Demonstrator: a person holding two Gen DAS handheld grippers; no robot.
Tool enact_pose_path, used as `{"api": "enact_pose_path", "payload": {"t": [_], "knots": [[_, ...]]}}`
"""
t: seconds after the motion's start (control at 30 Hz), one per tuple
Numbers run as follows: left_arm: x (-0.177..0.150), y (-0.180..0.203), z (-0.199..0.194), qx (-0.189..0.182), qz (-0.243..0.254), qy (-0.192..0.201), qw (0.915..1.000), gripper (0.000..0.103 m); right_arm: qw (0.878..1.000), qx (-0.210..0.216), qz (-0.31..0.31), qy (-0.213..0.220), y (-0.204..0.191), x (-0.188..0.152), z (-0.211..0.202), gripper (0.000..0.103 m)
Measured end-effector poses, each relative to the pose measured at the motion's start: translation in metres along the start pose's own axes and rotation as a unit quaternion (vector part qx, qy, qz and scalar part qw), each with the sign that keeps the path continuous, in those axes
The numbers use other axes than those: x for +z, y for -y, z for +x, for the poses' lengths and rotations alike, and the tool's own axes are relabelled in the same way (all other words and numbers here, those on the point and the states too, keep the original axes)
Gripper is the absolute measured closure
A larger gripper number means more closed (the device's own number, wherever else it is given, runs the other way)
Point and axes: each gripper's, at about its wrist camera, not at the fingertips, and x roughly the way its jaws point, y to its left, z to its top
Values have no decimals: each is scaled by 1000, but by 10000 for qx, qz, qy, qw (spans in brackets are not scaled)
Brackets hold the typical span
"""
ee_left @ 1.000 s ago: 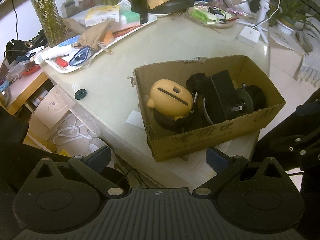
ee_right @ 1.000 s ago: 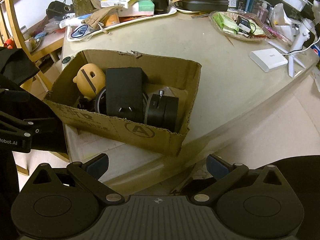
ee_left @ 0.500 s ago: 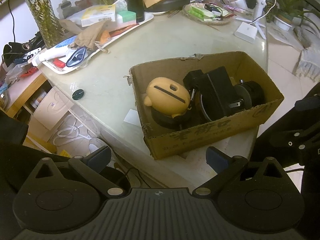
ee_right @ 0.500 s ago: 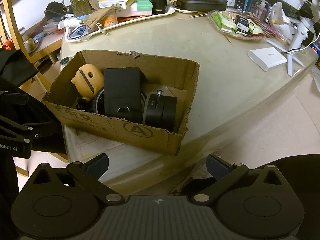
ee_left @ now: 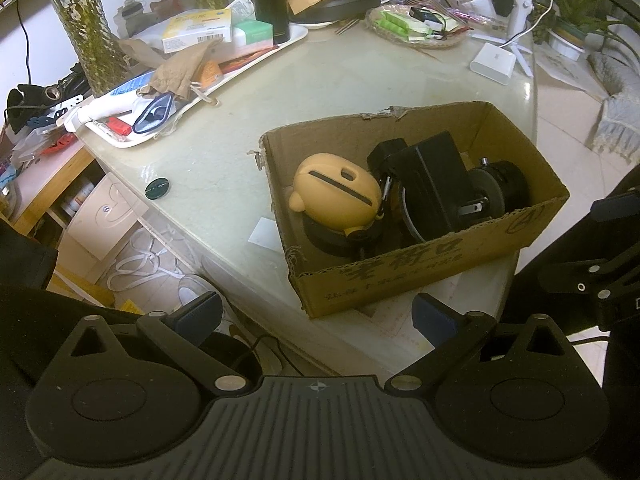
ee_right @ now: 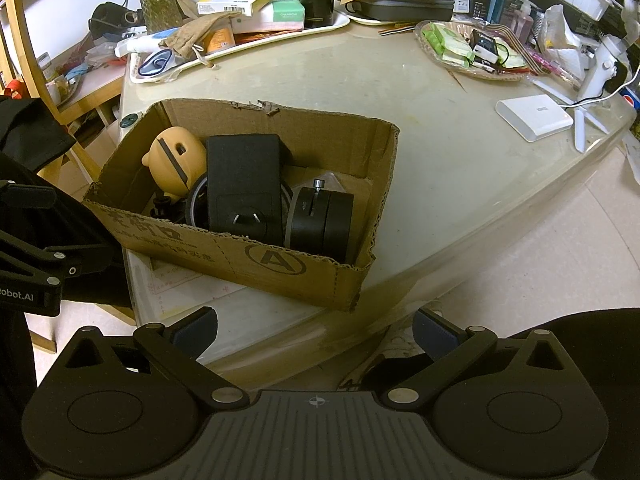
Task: Organize rigid objects
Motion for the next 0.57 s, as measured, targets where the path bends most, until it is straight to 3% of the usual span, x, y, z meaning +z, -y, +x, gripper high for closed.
{"api": "enact_pose_path", "payload": {"t": [0.57], "knots": [[-1,-2,-2,-54,-38,85,9999,0,10000,-5,2,-3,0,0,0,0]]}}
